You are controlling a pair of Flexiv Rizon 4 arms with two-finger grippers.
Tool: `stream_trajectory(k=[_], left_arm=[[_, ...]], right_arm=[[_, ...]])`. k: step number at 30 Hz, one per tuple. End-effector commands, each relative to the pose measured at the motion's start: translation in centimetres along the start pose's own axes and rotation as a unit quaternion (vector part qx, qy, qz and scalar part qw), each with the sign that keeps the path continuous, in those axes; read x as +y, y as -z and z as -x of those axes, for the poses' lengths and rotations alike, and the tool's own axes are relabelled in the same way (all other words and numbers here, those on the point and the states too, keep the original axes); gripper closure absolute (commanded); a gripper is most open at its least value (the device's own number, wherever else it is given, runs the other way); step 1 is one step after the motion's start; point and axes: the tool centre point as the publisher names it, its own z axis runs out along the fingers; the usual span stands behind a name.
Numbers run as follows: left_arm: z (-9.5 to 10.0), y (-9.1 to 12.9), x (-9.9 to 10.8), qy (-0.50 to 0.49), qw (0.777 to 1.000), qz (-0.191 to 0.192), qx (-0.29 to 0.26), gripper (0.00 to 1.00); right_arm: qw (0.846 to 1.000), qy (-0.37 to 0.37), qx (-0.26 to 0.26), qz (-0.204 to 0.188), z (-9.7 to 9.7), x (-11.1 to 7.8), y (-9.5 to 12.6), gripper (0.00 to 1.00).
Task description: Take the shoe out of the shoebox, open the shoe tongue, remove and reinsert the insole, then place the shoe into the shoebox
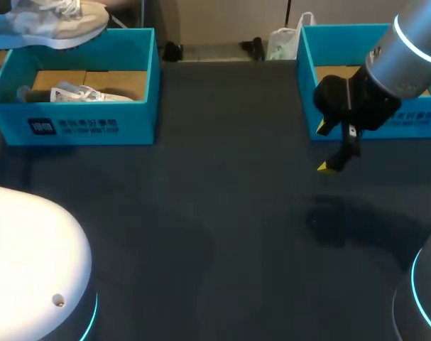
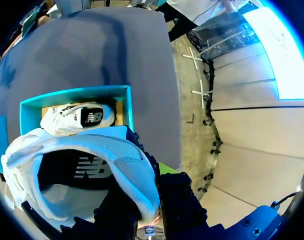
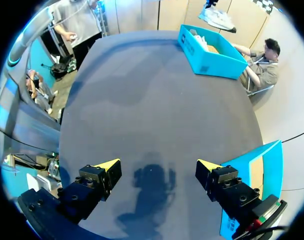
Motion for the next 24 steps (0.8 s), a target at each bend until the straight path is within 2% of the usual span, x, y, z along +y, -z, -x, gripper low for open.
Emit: stream_trajectory(k=[1, 13, 24], left_arm=[[0.4, -0.1, -0.1, -0.006, 1.0, 0.012, 0.0, 1.0], [1.8, -2.1, 2.0, 0.008, 1.0, 0.019, -0.004, 1.0], [2.9, -4.3, 3.7, 0.022, 0.998, 0.056, 0.004, 1.0]], right_arm=[[1.0, -0.001, -0.001, -0.001, 0.0, 0.0, -0.1, 0.0], [1.0, -0.001, -0.001, -0.001, 0.0, 0.0, -0.1, 0.0], [1.0, -0.001, -0.001, -0.001, 0.0, 0.0, -0.1, 0.0]])
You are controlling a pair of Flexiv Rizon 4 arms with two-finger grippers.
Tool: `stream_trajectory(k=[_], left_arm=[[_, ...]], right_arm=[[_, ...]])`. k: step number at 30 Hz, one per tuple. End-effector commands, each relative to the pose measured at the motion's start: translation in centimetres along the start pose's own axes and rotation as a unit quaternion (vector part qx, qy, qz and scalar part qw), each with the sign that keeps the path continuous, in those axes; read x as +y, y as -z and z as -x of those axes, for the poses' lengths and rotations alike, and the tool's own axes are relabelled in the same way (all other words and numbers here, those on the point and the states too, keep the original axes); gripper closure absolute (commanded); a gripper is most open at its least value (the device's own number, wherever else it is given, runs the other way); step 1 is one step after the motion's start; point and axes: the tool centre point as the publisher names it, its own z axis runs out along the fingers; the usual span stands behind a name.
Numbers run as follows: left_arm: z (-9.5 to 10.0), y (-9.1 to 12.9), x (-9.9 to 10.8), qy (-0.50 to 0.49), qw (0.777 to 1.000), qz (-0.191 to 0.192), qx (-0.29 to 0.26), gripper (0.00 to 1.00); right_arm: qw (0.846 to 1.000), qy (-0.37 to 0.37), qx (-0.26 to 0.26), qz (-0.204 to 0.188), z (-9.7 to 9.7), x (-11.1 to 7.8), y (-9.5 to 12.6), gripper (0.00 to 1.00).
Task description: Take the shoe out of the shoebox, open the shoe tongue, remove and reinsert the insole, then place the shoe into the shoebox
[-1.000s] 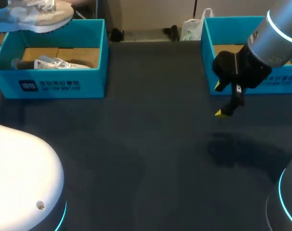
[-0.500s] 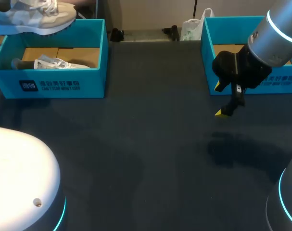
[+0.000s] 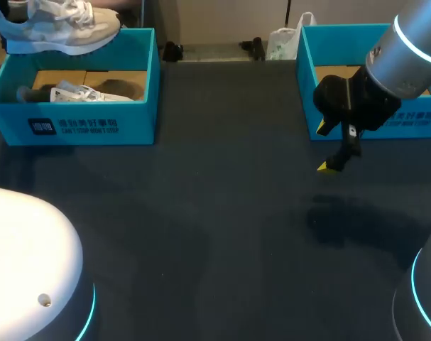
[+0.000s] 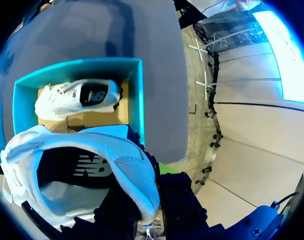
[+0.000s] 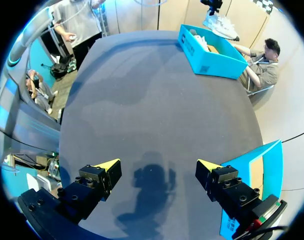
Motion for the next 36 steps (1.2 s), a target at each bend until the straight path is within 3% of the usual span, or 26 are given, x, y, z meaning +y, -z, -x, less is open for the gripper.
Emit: stream_trajectory(k=[1, 36], left_arm=[[0.7, -1.4, 0.1, 0.002, 1.0, 0.008, 0.006, 1.0], [6.3, -9.9, 1.7, -0.023, 0.999, -0.022, 0.026, 1.0]], right_arm=[[1.0, -0.001, -0.001, -0.001, 0.0, 0.0, -0.1, 0.0], [1.0, -0.001, -0.001, -0.001, 0.0, 0.0, -0.1, 0.0]])
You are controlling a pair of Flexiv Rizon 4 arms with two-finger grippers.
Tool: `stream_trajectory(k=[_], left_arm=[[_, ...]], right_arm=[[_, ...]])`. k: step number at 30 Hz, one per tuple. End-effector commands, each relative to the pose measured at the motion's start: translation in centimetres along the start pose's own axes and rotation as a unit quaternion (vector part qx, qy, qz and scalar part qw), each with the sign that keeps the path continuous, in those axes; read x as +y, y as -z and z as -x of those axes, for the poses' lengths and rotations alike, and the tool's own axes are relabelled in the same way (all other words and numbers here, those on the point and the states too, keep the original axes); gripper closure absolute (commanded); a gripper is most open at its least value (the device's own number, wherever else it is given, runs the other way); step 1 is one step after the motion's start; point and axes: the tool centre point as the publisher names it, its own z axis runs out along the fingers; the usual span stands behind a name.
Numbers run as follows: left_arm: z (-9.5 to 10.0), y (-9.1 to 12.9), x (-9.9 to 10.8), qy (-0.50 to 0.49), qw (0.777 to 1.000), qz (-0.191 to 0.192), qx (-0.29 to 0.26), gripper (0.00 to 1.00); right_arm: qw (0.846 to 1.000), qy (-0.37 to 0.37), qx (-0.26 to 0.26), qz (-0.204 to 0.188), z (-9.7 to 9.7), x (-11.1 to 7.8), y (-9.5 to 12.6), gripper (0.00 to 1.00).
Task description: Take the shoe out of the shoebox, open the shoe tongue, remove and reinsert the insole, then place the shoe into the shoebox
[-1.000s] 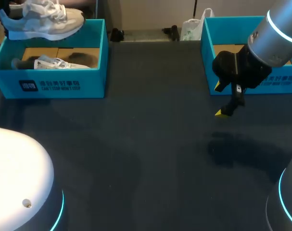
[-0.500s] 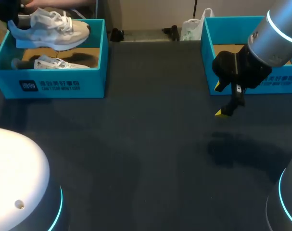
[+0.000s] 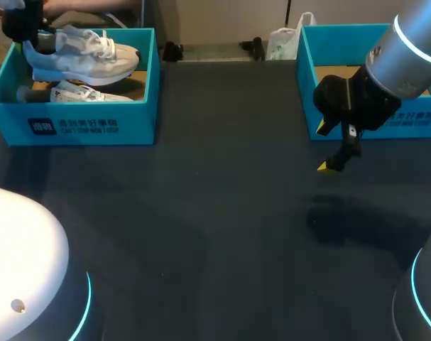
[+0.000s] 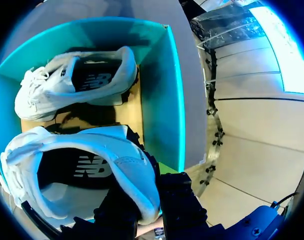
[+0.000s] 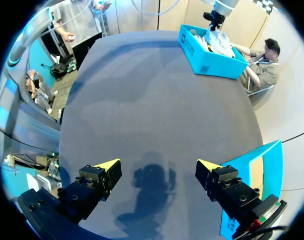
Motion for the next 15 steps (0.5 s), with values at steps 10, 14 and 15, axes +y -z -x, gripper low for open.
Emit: stream_trajectory(k=[10, 14, 15], left_arm=[[1.3, -2.9, 1.9, 0.008, 1.0, -0.011, 0.004, 1.0], [1.7, -3.6, 2.1, 0.006, 1.0, -0.014, 0.005, 1.0], [1.8, -3.7, 2.1, 0.007, 1.0, -0.016, 0.006, 1.0]], right_arm=[[1.0, -0.001, -0.001, -0.001, 0.0, 0.0, -0.1, 0.0], [1.0, -0.001, -0.001, -0.001, 0.0, 0.0, -0.1, 0.0], [1.0, -0.001, -0.001, -0.001, 0.0, 0.0, -0.1, 0.0]])
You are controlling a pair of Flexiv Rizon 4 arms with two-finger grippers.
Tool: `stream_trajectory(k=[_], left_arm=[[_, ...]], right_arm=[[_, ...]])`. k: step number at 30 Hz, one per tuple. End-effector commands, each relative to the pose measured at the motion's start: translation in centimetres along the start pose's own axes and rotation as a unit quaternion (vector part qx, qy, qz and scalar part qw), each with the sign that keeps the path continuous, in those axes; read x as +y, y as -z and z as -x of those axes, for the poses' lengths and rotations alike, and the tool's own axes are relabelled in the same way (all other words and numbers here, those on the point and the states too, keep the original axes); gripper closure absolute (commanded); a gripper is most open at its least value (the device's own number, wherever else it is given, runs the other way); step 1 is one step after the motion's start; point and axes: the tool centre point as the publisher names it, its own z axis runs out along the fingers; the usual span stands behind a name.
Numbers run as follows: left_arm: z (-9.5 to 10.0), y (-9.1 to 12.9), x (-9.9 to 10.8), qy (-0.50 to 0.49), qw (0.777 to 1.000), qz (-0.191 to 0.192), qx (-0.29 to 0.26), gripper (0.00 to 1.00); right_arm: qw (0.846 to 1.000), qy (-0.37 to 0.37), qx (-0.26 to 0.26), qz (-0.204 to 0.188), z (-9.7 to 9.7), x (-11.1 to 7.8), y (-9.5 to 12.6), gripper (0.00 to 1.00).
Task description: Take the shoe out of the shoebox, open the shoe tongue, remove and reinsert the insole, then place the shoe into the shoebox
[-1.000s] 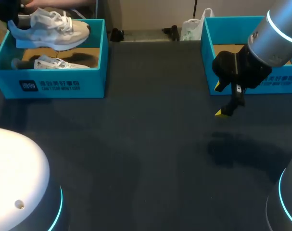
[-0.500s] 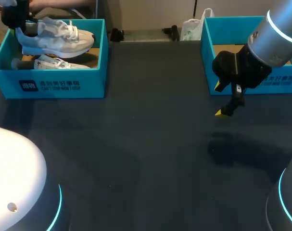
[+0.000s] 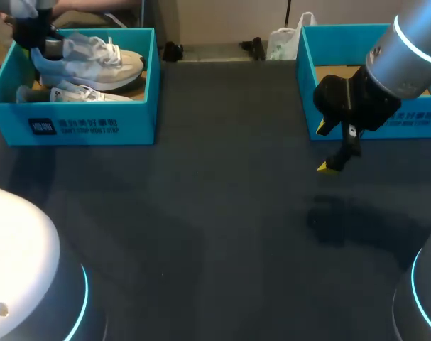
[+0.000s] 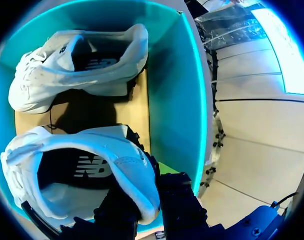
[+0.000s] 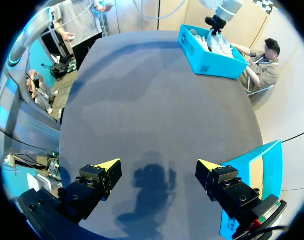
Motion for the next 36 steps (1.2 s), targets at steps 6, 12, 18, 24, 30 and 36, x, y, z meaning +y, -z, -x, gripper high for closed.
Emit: stream_trajectory(k=[6, 12, 18, 24, 30, 36], left_arm=[[0.7, -2.0, 1.0, -0.002, 1.0, -0.017, -0.001, 1.0], [1.0, -2.7, 1.2, 0.01, 1.0, -0.022, 0.012, 1.0], [1.2, -3.2, 1.1, 0.005, 0.999, -0.027, 0.016, 1.0], [1.6, -3.7, 1.1, -0.002, 0.999, -0.028, 0.019, 1.0], [1.8, -4.1, 1.1, -0.007, 0.999, -0.034, 0.021, 1.0], [1.4, -3.8, 0.9, -0.013, 0.999, -0.034, 0.011, 0.29]], right_arm=[[1.0, -0.001, -0.001, -0.001, 0.0, 0.0, -0.1, 0.0], [1.0, -0.001, -0.001, -0.001, 0.0, 0.0, -0.1, 0.0], [1.0, -0.001, -0.001, -0.001, 0.0, 0.0, -0.1, 0.0], [1.0, -0.001, -0.001, -0.001, 0.0, 0.0, -0.1, 0.0], [1.0, -0.001, -0.001, -0.001, 0.0, 0.0, -0.1, 0.0], [1.0, -0.001, -0.001, -0.001, 0.0, 0.0, -0.1, 0.0]])
